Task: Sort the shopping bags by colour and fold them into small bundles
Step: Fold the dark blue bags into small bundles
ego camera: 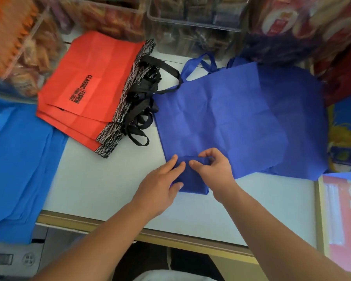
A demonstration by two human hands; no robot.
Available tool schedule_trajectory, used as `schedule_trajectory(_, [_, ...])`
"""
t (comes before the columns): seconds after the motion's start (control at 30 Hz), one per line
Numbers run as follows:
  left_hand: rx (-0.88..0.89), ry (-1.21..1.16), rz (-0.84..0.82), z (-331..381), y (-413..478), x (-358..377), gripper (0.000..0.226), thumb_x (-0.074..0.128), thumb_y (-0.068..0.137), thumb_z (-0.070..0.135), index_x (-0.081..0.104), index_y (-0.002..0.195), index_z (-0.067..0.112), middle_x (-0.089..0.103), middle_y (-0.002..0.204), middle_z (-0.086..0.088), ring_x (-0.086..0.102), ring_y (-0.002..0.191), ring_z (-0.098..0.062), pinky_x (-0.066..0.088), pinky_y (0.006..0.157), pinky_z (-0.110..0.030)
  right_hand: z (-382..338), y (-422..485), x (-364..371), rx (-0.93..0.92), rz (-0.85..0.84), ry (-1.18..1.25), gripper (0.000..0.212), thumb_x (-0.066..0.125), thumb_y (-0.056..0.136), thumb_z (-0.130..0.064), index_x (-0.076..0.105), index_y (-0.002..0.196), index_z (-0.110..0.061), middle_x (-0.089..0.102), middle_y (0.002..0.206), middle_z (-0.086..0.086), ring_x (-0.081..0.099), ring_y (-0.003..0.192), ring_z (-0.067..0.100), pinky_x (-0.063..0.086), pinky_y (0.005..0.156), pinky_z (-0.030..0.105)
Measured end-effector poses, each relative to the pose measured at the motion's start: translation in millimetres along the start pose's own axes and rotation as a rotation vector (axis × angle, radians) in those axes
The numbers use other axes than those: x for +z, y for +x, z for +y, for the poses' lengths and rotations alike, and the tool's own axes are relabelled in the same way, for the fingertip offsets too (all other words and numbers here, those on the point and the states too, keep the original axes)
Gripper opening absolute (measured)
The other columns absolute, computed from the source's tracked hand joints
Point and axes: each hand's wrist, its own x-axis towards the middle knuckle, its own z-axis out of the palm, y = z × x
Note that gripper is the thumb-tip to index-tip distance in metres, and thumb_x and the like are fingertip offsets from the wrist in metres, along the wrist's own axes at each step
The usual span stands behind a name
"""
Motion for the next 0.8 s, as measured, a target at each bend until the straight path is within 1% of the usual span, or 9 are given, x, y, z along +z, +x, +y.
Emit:
schedule_trajectory(0.1, [0.037, -0.049, 0.023, 26.2, -5.4, 0.1, 0.056, 0.064, 0.099, 0.037, 0.046, 0.151, 0.030, 0.039, 0.160, 0.011, 0.042, 0.142, -0.011, 0.039, 0.114, -0.031, 21.9, -24.1, -28.7, -0.011, -0.006, 0.092, 0.024, 0.081, 0.085, -0.019, 0.063, 0.096, -0.028, 0.072, 0.098, 0.004, 0.065, 0.082, 0.018, 0.054, 0.071, 0.028])
schedule_trajectory(0.2, [-0.016, -0.119, -0.059, 59.2, -14.5, 16.9, 0.064, 0.060, 0.100, 0.042, 0.031, 0.158, 0.039, 0.039, 0.158, 0.019, 0.041, 0.140, -0.005, 0.037, 0.110, -0.022, 55.1, -49.1, -61.1, 0.059, -0.029, 0.193, 0.023, 0.080, 0.086, -0.012, 0.066, 0.098, -0.026, 0.074, 0.101, 0.007, 0.070, 0.090, 0.024, 0.059, 0.079, 0.037])
schedule_trajectory(0.27, [-0.058, -0.162, -0.120, 74.0, -16.3, 39.6, 0.066, 0.061, 0.100, 0.042, 0.029, 0.158, 0.041, 0.041, 0.157, 0.018, 0.042, 0.139, -0.006, 0.038, 0.111, -0.024, 74.0, -60.0, -81.3, 0.073, -0.088, 0.230, 0.023, 0.076, 0.089, -0.007, 0.067, 0.102, -0.022, 0.074, 0.102, 0.007, 0.070, 0.091, 0.024, 0.059, 0.081, 0.037])
schedule_trajectory(0.37, [-0.104, -0.298, -0.191, 87.0, -11.3, 75.4, 0.062, 0.068, 0.095, 0.035, 0.043, 0.152, 0.035, 0.052, 0.149, 0.013, 0.050, 0.134, -0.009, 0.042, 0.113, -0.034, 96.1, -60.2, -108.5, 0.054, -0.134, 0.163, 0.024, 0.074, 0.090, -0.004, 0.068, 0.103, -0.023, 0.073, 0.102, 0.003, 0.067, 0.091, 0.019, 0.056, 0.081, 0.031])
schedule_trajectory(0.47, [-0.134, -0.347, -0.173, 96.5, -2.6, 99.2, 0.046, 0.074, 0.089, 0.025, 0.061, 0.133, 0.028, 0.066, 0.126, 0.011, 0.062, 0.115, -0.011, 0.050, 0.103, -0.038, 115.9, -57.2, -123.1, -0.045, -0.011, -0.087, 0.028, 0.076, 0.090, -0.016, 0.065, 0.112, -0.029, 0.068, 0.111, -0.007, 0.062, 0.095, 0.007, 0.048, 0.082, 0.023])
schedule_trajectory(0.57, [-0.155, -0.342, -0.181, 106.5, 13.3, 103.4, 0.035, 0.075, 0.083, 0.029, 0.066, 0.116, 0.038, 0.071, 0.107, 0.016, 0.068, 0.099, -0.009, 0.055, 0.093, -0.040, 133.5, -63.5, -121.6, -0.339, 0.197, -0.557, 0.043, 0.070, 0.094, -0.024, 0.058, 0.135, -0.025, 0.051, 0.144, -0.003, 0.049, 0.128, 0.012, 0.042, 0.101, 0.027])
schedule_trajectory(0.67, [-0.126, -0.281, -0.241, 113.4, 27.8, 103.3, 0.026, 0.068, 0.079, 0.039, 0.066, 0.105, 0.043, 0.072, 0.090, 0.017, 0.069, 0.088, -0.010, 0.058, 0.082, -0.041, 153.0, -67.7, -109.6, -0.621, 0.066, -0.848, 0.052, 0.047, 0.104, -0.033, 0.044, 0.153, -0.019, 0.035, 0.163, 0.000, 0.028, 0.153, 0.023, 0.027, 0.122, 0.044])
schedule_trajectory(0.73, [-0.113, -0.176, -0.233, 118.1, 36.0, 97.2, 0.022, 0.071, 0.082, 0.039, 0.069, 0.103, 0.040, 0.070, 0.092, 0.015, 0.066, 0.089, -0.011, 0.057, 0.081, -0.039, 162.4, -65.0, -105.8, -0.560, -0.028, -0.891, 0.059, 0.027, 0.107, -0.044, 0.024, 0.162, -0.023, 0.015, 0.170, -0.007, 0.006, 0.158, 0.016, 0.009, 0.127, 0.045])
schedule_trajectory(0.8, [-0.110, -0.066, -0.224, 121.0, 37.5, 84.3, 0.031, 0.075, 0.085, 0.037, 0.068, 0.115, 0.035, 0.065, 0.112, 0.014, 0.064, 0.101, -0.013, 0.054, 0.089, -0.037, 168.9, -59.9, -105.4, -0.497, -0.045, -0.912, 0.061, 0.014, 0.107, -0.048, 0.009, 0.164, -0.027, 0.000, 0.171, -0.011, -0.009, 0.157, 0.012, -0.001, 0.127, 0.045])
